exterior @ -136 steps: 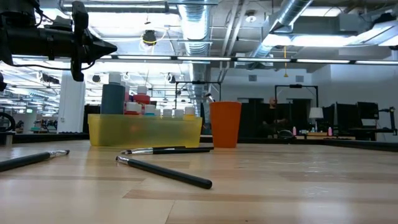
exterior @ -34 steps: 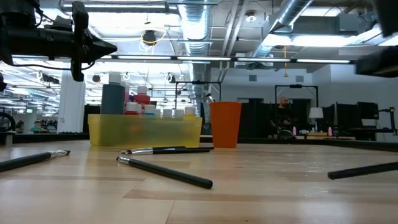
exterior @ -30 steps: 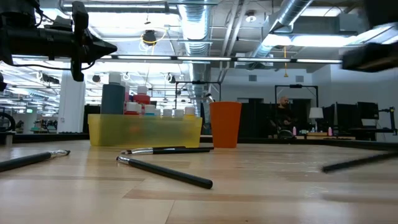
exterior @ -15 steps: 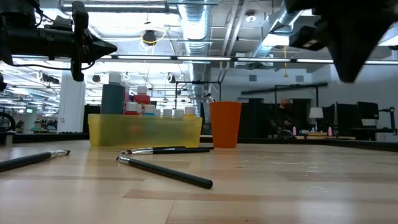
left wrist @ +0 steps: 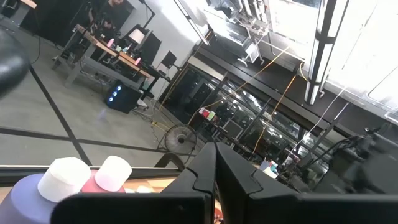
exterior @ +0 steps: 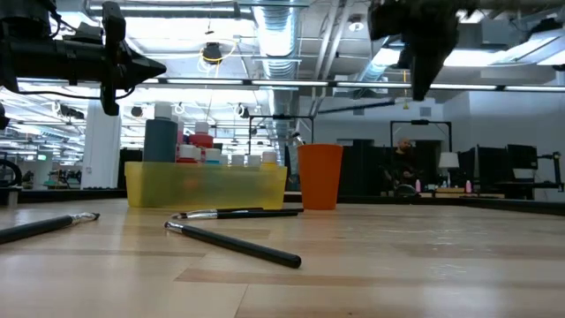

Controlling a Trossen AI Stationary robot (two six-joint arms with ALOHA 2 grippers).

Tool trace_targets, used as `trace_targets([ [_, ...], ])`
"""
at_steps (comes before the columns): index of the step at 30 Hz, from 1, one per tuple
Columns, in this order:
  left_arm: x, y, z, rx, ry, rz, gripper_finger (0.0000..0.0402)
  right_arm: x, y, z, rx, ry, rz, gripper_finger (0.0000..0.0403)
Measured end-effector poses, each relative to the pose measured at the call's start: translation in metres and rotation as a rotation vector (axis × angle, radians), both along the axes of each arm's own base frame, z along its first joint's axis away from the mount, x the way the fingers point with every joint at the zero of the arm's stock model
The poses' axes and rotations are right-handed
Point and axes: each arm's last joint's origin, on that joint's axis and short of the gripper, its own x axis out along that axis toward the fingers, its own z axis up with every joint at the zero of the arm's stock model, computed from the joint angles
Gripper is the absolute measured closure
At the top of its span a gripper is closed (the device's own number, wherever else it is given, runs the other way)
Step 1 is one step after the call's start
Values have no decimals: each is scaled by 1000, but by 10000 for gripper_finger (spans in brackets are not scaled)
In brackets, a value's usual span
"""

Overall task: Pick & Place Paint Supplies
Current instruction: Put the silver paint brush into the orange cup

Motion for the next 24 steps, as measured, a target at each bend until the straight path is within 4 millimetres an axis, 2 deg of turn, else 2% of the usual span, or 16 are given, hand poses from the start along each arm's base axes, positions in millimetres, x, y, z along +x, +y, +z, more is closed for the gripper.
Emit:
trace_targets([
  [5,0,0,0,0,0,0,400,-1,-35,6,-7,36,-90,403],
  [11,0,0,0,0,0,0,400,8,-64,13,7,67,-147,403],
  [18,0,0,0,0,0,0,400,25,-82,23,30,224,-148,403],
  [24,0,0,0,0,0,0,400,52,-93,27,37,264,-164,403],
])
